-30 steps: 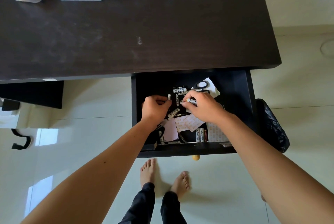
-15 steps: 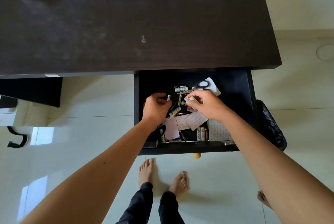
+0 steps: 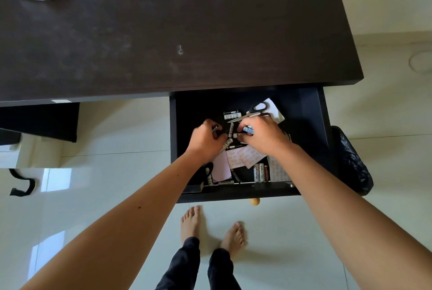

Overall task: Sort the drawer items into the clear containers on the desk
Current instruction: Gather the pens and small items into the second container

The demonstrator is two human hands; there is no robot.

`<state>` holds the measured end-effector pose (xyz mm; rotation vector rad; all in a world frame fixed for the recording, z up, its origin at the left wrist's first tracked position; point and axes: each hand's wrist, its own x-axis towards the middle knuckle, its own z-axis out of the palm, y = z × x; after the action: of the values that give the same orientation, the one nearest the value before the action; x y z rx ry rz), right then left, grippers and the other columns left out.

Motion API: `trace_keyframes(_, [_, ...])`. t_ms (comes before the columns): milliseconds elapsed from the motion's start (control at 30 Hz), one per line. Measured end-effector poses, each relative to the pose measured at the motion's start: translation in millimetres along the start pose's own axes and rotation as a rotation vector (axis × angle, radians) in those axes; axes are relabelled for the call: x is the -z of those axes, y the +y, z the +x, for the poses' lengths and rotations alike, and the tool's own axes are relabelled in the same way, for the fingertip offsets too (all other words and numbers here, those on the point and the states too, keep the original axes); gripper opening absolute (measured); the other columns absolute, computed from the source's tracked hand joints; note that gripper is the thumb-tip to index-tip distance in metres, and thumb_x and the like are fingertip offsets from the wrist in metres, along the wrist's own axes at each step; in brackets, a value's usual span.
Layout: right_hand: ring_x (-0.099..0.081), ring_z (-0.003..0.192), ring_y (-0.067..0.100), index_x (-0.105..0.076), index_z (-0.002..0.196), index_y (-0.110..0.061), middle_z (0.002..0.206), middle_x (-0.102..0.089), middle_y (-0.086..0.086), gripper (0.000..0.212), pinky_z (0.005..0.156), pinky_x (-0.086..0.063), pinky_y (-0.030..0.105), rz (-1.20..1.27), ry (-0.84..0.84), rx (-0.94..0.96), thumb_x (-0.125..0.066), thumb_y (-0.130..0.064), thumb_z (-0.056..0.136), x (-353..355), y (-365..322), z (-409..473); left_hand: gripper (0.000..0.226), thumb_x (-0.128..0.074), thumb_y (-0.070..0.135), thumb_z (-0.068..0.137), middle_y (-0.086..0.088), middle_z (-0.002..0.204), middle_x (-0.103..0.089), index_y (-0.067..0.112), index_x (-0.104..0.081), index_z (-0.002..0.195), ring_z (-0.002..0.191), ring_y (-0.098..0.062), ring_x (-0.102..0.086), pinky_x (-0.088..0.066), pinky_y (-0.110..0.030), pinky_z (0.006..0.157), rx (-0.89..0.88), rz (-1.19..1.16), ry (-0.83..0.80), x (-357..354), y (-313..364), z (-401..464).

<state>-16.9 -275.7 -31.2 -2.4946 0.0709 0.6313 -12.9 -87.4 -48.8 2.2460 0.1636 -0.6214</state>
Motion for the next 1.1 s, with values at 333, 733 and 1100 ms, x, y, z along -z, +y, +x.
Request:
trace_keyframes(333, [-0.057,0.108,0.016,-0.072,0.105,-0.02,0.112,-0.064,-0.003,0.013,0.087,-0.049,0.036,0.061,-0.004,0.035,-0.073,-0.031,0.098,3,7,-1,0.029,-0.079,0.032,0.089,-0.007,0.099,-0.077,0.009,-0.075,0.107,0.095,-0.023,-0.071,-0.05,-0.025,0.073,-0.04,0.156,0.052,-4,7,2])
trace_keyframes(733, [-0.071,0.087,-0.001,-0.073,0.122,-0.03,0.106,-0.077,-0.008,0.022,0.077,-0.061,0.027,0.381,-0.111,-0.022,-0.072,-0.03,0.1,21,18,-9,0.019,-0.068,0.026,0.099,0.003,0.102,-0.072,0.015,-0.068,0.113,0.081,-0.008,-0.065,-0.049,-0.01,0.066,-0.017,-0.053,-0.038,9,1,-1])
trace_keyframes(1100, [-0.076,0.075,0.011,-0.071,0.11,-0.04,0.106,-0.073,-0.002,0.032,0.068,-0.064,0.033,0.32,-0.219,0.004,-0.062,-0.011,0.102,28,12,-7,0.023,-0.051,0.011,0.105,-0.006,0.103,-0.07,0.02,-0.062,0.123,0.084,-0.029,-0.075,-0.064,-0.044,0.077,-0.013,-0.132,-0.194,20,3,-8])
